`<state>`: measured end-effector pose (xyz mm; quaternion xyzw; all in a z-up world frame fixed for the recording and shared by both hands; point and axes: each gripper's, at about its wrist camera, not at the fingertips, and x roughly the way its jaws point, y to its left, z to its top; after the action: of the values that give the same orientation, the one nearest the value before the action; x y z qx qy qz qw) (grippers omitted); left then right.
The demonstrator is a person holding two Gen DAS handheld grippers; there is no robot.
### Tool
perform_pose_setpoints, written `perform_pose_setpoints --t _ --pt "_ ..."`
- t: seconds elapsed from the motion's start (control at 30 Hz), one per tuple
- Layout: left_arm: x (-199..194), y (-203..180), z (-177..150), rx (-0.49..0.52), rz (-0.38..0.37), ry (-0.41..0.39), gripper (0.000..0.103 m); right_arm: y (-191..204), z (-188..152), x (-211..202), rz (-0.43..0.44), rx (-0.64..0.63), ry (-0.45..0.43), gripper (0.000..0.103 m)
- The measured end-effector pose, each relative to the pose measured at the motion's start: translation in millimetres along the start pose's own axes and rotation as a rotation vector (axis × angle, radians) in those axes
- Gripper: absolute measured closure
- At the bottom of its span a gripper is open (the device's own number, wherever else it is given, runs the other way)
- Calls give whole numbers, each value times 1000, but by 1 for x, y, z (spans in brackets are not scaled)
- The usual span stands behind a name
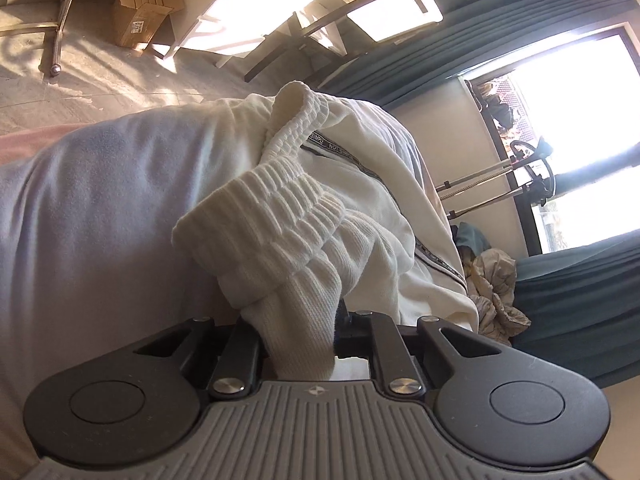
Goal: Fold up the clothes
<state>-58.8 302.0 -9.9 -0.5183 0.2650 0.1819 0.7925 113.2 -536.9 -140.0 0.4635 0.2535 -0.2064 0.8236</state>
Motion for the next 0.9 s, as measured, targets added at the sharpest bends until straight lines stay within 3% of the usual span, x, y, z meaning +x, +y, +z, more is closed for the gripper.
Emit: perform_pose_setpoints --t 0.1,0.13,0.17,0.2,0.23,0.3,0.37,0.57,0.9 --pt "-10 -9 -9 55 22 -9 73 8 -1 -18 -30 -70 -33 85" --pt "-14 -12 -12 75 24 -13 62 9 -2 -24 -44 -86 -45 73" --pt "-19 -17 -17 104 24 -22 44 10 -3 -29 -52 -95 -58 64" --pt "-26 -22 -23 138 25 -43 36 12 -3 -34 -57 -107 -73 55" --pt "-32 -28 -29 173 27 -63 26 14 -4 -39 -59 -125 -92 55" --pt "-44 -39 -41 247 28 -98 24 24 -9 -49 -46 -180 -123 55" --pt "-56 -52 -57 328 30 -127 15 37 -14 -58 -26 -244 -152 55" --pt "-72 -97 -102 572 17 -220 10 76 -36 -84 73 -417 -196 53" --pt "-18 -176 -162 934 -51 -164 9 132 -105 -106 278 -614 -155 52"
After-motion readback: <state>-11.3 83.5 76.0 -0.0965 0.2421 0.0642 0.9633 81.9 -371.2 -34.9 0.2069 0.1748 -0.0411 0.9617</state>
